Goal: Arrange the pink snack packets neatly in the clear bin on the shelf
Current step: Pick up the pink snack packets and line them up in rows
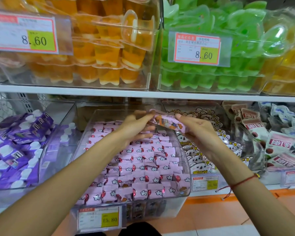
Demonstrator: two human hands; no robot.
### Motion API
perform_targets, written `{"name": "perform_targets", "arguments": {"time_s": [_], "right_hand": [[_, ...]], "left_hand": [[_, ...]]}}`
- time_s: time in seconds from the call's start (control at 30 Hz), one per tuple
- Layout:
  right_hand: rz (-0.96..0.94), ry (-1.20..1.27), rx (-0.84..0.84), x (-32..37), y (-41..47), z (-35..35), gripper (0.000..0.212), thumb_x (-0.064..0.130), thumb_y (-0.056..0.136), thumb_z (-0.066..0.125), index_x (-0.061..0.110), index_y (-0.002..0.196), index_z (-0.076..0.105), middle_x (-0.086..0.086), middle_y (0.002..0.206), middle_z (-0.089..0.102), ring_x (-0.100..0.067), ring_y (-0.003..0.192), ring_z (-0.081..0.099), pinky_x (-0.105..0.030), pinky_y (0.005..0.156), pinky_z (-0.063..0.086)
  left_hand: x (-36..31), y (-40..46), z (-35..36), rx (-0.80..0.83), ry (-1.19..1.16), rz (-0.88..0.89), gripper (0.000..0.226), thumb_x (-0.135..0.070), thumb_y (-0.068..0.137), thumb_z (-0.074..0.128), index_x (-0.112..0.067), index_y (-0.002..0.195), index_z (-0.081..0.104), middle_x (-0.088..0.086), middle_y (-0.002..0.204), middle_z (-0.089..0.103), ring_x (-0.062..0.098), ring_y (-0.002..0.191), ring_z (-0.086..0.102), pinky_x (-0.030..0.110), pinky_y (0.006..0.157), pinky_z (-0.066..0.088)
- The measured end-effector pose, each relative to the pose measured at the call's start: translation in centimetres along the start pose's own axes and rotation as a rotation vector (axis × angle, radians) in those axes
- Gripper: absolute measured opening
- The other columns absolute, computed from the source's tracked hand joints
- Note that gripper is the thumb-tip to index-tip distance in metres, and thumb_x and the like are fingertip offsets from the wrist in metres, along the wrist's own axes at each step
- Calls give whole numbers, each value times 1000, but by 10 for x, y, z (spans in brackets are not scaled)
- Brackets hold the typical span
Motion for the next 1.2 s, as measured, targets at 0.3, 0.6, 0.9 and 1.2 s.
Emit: {"name": "perform_targets", "arguments": {"time_s": [0.3,0.6,0.9,1.2], "right_hand": [[-164,94,-31,-9,-4,-5,47,28,72,76,9,112,63,-6,108,71,-14,106,65,-30,99,46],[-484,-559,-202,11,29,9,32,10,86,67,2,114,53,-13,103,69,-24,91,67,-43,83,54],[-461,-1338,129,17,58,41,27,24,87,63,18,113,59,-9,121,56,-27,119,47,-33,92,44],[-432,-1253,83,-5,46,25,28,21,91,50,17,117,61,-9,105,61,-25,87,58,-32,71,49]], "left_hand": [[12,9,15,-65,112,62,32,-42,94,51,-13,104,59,7,94,70,10,72,69,29,63,59],[34,31,-10,50,1430,409,39,-30,100,32,-20,134,48,8,130,56,28,117,52,39,101,36],[32,31,-8,-32,1385,441,38,-29,96,43,-15,131,48,12,123,59,29,105,56,34,90,43],[33,43,12,81,1346,497,48,-16,96,37,-29,141,38,14,132,53,29,109,53,34,84,47]]}}
Point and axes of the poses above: each hand's wrist, its own y-axis towards the middle knuckle, its own z-axis out of the palm, x = y × z, the point moved 3 cm from there along y, towards the middle knuckle
